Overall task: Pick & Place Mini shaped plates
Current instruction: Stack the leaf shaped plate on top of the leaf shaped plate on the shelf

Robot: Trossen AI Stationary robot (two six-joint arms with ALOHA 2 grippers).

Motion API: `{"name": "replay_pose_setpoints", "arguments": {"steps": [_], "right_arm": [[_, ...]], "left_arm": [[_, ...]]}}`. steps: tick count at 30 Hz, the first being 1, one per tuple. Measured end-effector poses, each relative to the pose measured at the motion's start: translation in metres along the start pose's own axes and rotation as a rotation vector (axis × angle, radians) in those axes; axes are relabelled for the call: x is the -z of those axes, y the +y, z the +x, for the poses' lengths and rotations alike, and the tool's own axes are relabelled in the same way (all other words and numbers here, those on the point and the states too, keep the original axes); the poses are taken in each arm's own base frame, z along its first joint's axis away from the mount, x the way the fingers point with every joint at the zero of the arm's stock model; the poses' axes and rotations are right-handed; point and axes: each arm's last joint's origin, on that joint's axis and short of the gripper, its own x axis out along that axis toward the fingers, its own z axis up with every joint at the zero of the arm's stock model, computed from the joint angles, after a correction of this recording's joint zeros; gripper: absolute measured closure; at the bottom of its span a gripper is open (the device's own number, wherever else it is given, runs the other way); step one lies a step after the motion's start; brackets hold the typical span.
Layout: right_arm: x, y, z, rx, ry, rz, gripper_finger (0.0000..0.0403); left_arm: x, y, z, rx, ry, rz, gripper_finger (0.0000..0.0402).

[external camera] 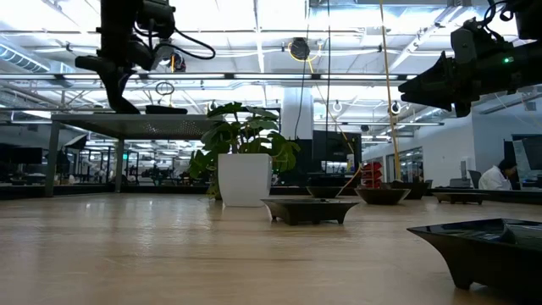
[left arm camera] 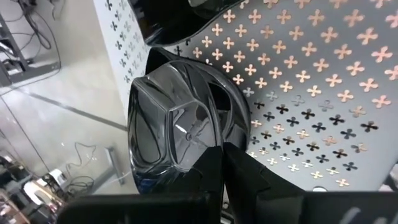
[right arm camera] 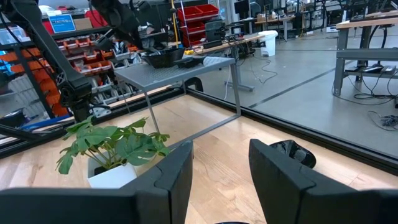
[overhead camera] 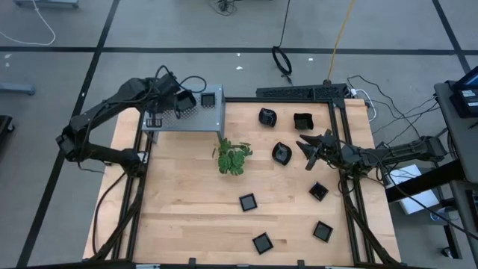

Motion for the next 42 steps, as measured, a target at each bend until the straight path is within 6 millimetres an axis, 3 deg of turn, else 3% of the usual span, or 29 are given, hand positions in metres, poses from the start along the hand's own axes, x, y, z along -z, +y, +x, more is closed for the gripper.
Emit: {"name": "replay_pose_setpoints", "arguments": {"steps": [10,18,31,36,42], "right_arm": [[0.0,0.0,0.0,0.0,0.0,0.0,0.0259],[0.0,0.0,0.0,0.0,0.0,0.0,0.0259],[0.0,0.0,0.0,-0.001,0.0,0.0,0.0258],[0.0,0.0,0.0,0.0,0.0,0.0,0.0258],[0.0,0.0,0.0,0.0,0.0,0.0,0.0257]], "left_arm": [[0.0,0.0,0.0,0.001,0.002,0.106,0.038],[0.001,0.0,0.0,0.001,0.006,0.076,0.0378],[0.006,-0.002,-0.001,-0.017,0.068,0.051,0.0271],[0.007,-0.003,-0.002,-0.023,0.087,0.065,0.0261],[0.016,-0.004,-0.013,-0.137,0.128,0.097,0.0275]]}}
